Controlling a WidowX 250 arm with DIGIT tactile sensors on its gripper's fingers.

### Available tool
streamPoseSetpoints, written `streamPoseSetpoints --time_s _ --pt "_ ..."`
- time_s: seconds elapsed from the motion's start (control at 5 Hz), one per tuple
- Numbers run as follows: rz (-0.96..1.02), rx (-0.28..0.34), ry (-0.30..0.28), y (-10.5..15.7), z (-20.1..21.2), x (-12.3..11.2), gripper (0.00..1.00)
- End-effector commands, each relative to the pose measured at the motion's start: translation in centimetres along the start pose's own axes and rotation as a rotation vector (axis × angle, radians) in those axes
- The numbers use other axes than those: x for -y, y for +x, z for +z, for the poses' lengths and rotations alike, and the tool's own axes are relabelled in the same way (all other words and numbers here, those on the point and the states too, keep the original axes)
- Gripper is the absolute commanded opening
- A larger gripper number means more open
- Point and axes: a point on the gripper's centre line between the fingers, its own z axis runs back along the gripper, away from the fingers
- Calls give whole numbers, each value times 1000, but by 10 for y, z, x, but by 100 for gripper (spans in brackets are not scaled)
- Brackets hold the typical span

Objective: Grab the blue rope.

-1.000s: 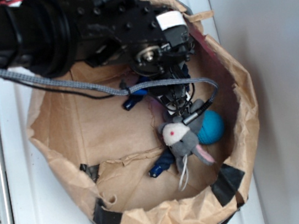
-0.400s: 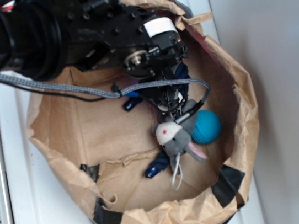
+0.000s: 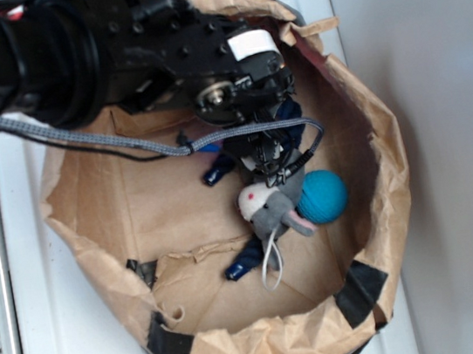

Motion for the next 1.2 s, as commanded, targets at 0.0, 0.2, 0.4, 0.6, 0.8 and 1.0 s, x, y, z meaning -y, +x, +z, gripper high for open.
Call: streamPoseSetpoints --time_s 0.0,0.2,0.4,0.6,0.8,1.0 --pt "-7 37 -2 5 7 -1 0" --pt "5 44 5 6 7 0 0" --pt "19 30 -1 9 14 0 0" --pt "26 3 -36 12 27 -6 0" --pt "7 -47 -57 12 39 -16 100" --pt "64 -80 -80 5 44 -24 100"
